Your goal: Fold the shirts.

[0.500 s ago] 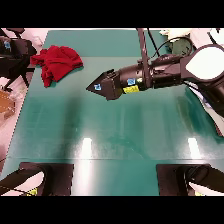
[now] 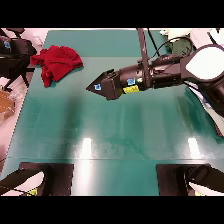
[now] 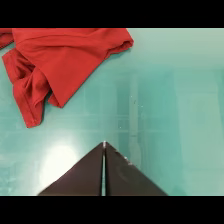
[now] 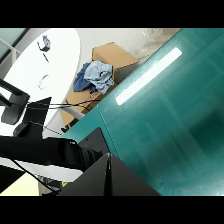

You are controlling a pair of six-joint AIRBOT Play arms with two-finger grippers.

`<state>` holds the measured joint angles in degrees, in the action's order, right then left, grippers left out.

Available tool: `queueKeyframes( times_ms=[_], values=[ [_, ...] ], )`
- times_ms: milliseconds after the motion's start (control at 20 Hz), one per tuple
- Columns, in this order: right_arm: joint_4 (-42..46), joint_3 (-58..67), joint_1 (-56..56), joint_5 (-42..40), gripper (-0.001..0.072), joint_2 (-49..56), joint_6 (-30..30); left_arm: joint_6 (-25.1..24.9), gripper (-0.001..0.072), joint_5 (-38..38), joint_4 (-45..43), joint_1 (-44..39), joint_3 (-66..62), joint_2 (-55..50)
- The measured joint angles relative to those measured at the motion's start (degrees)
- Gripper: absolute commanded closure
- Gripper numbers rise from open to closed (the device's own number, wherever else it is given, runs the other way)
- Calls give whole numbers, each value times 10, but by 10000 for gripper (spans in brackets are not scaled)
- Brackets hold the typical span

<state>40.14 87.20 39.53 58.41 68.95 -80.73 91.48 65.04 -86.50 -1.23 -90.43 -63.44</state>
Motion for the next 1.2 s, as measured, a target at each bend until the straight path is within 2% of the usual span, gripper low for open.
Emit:
queueKeyframes(
  times_ms=[100,350,600,900,1200],
  values=[
    [0,0,0,-10,694,0,0,0,687,0,0,0,0,0],
    [0,0,0,-95,694,0,0,0,686,-4,0,0,0,0],
    [1,0,0,-157,694,0,0,0,686,-54,0,0,0,0],
    [4,0,0,-181,694,0,0,0,686,-162,0,0,0,0],
    [6,0,0,-175,694,1,1,2,687,-183,1,0,0,0]
  ],
)
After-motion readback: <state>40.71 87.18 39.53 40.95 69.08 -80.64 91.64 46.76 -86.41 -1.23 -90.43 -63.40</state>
